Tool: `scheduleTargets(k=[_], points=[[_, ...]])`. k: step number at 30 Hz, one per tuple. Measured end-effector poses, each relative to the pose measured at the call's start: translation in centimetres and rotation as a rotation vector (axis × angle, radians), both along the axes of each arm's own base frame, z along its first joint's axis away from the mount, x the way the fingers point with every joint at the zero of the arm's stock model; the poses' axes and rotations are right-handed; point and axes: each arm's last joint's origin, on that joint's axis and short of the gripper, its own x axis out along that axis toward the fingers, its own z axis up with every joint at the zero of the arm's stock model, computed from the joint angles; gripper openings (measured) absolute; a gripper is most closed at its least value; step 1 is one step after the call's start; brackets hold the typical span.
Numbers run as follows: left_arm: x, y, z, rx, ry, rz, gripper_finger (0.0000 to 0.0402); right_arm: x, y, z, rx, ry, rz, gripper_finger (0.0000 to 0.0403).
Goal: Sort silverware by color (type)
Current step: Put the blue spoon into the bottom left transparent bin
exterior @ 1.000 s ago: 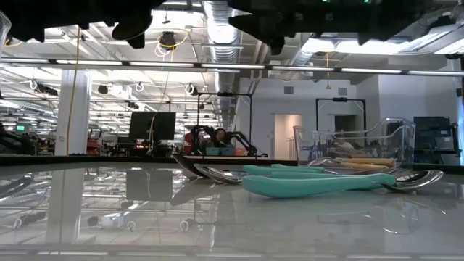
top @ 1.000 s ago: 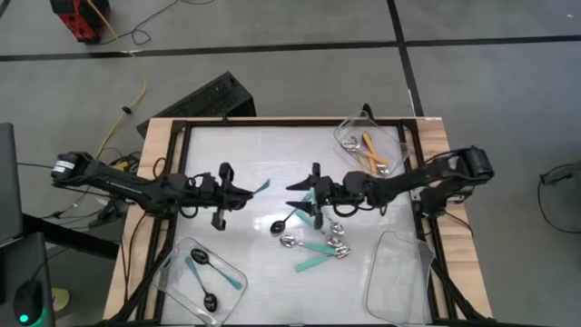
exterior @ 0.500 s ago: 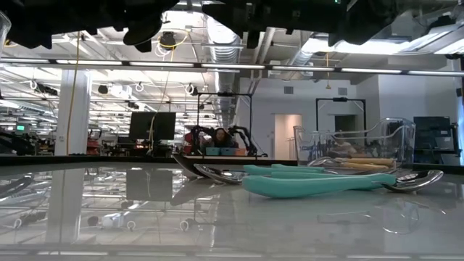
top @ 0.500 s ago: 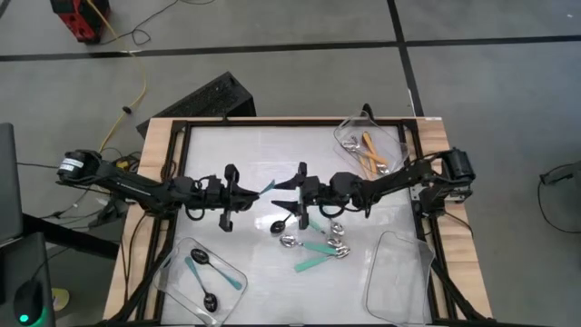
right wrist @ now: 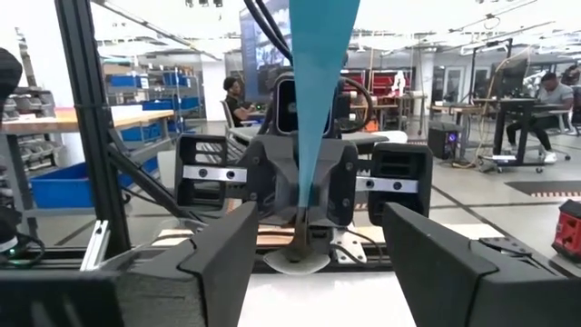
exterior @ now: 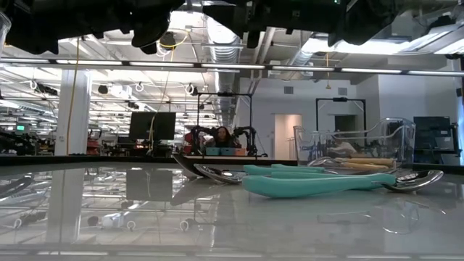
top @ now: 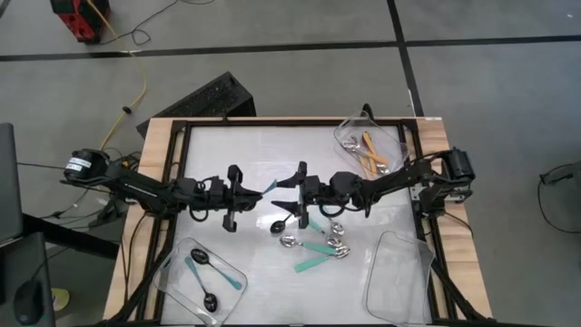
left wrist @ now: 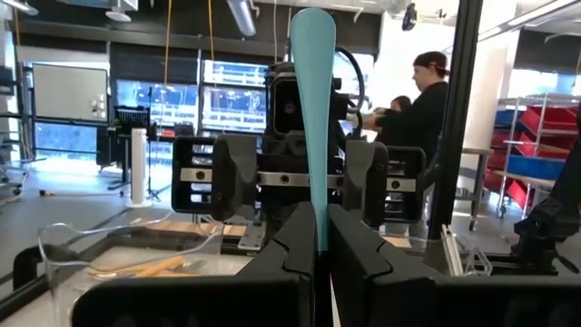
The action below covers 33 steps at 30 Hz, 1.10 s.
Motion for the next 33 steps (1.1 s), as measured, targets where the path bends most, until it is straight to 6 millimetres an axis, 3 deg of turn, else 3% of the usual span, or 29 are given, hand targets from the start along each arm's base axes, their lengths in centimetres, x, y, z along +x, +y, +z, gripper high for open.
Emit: scheduleTargets(k=[12, 33], points=[[0.0, 0.0, 0.1, -0.003, -0.014, 0.000, 0.0000, 0.8, 0.1, 1.7, -0.043, -0.029, -0.009, 0.0265], [0.3, 0.0, 0.7, 0.013, -0.023, 0.002, 0.0000, 0.8, 0.0, 1.5, -0.043, -0.015, -0.010, 0.0265]])
